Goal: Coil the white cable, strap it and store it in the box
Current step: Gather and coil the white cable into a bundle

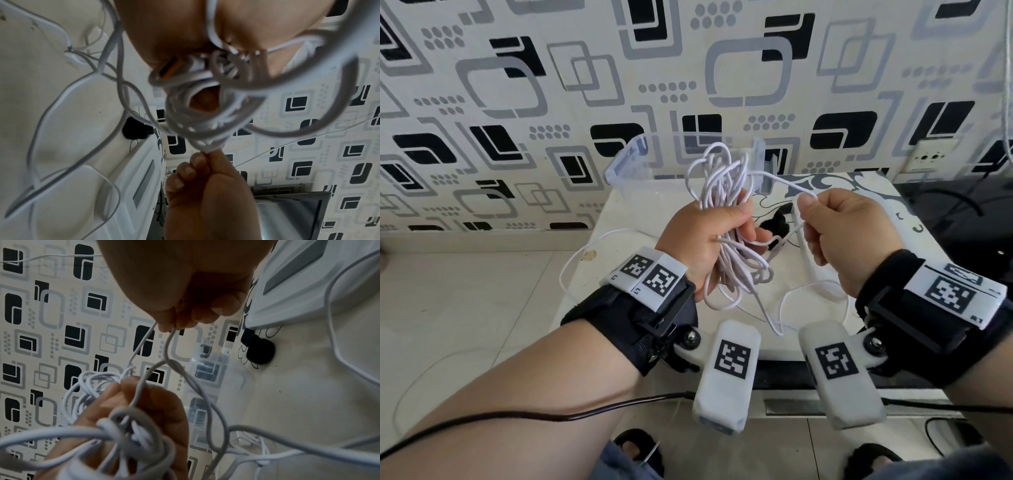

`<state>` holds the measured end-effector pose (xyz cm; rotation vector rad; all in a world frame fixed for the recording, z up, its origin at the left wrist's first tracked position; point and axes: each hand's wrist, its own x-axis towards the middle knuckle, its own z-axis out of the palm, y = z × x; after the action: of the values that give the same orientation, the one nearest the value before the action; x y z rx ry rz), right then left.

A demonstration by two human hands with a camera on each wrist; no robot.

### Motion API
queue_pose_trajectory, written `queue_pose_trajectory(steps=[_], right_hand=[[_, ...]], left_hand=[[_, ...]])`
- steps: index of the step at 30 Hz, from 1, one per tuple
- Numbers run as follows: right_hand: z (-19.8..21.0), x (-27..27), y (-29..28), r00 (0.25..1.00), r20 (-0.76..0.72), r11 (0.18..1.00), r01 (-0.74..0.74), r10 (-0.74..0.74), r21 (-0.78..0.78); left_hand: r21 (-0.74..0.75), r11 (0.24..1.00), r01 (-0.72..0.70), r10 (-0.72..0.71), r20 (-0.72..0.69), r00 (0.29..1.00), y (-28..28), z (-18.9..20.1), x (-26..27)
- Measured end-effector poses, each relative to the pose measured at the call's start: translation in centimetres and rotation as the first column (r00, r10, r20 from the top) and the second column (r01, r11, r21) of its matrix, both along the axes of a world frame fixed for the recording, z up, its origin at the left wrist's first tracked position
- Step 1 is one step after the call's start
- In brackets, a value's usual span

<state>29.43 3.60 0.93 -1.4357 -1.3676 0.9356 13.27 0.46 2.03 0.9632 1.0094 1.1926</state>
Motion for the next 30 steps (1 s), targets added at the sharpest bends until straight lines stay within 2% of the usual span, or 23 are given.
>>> queue_pose_trajectory(steps=[3, 6, 10, 12, 14, 16, 20, 23, 25, 28, 30], right_hand=[[0.2, 0.0, 0.1, 1.0, 0.008, 1.0, 0.014, -0.014, -0.005], [0.3, 0.1, 0.1, 1.0, 0.016, 1.0, 0.003, -0.003, 0.01], [0.8, -0.3, -0.5, 0.985, -0.028, 0.985, -0.172, 0.172, -0.017], [1.3, -0.5, -0.9, 0.964, -0.023, 0.963, -0.267, 0.266, -0.026], [1.5, -0.8, -1.2, 0.953, 0.015, 0.953, -0.302, 0.303, -0.013], [1.4, -1.1, -1.2, 0.966, 0.016, 0.966, -0.256, 0.257, -0.011], [1.1, -0.6, -0.5, 0.999, -0.04, 0.993, -0.028, 0.023, -0.115], [1.3, 0.6, 0.6, 0.992, -0.078, 0.97, 0.074, -0.094, -0.232], [1.5, 1.2, 1.2, 0.971, -0.169, 0.943, 0.107, -0.167, -0.316], [1.4, 1.2, 1.1, 0.969, -0.179, 0.936, 0.1, -0.169, -0.338], [1.2, 0.9, 0.8, 0.977, -0.166, 0.947, 0.081, -0.137, -0.31]], left_hand=[[0.001, 1.0, 0.016, -0.016, -0.01, 1.0, 0.2, 0.3, -0.2], [-0.069, 0.997, 0.022, -0.024, -0.025, 0.999, 0.5, 0.3, -0.8], [-0.117, 0.993, -0.017, 0.009, -0.073, 0.997, 0.9, -0.4, -1.7], [-0.123, 0.992, 0.001, -0.018, -0.137, 0.99, 1.0, -0.9, -1.6], [-0.12, 0.992, 0.038, -0.058, -0.163, 0.985, 0.9, -1.1, -1.1], [-0.107, 0.992, 0.068, -0.088, -0.191, 0.978, 0.7, -1.1, -0.6], [-0.061, 0.985, 0.162, -0.172, -0.255, 0.951, 0.4, -0.9, -0.2], [0.025, 0.968, 0.248, -0.241, -0.156, 0.958, 0.0, -0.1, -0.4], [0.067, 0.975, 0.209, -0.206, -0.054, 0.977, 0.2, 0.4, -1.1], [0.069, 0.997, -0.041, 0.032, 0.121, 0.992, 0.8, 0.8, -2.4], [0.007, 0.98, -0.198, 0.19, 0.259, 0.947, 1.6, 0.9, -3.3]])
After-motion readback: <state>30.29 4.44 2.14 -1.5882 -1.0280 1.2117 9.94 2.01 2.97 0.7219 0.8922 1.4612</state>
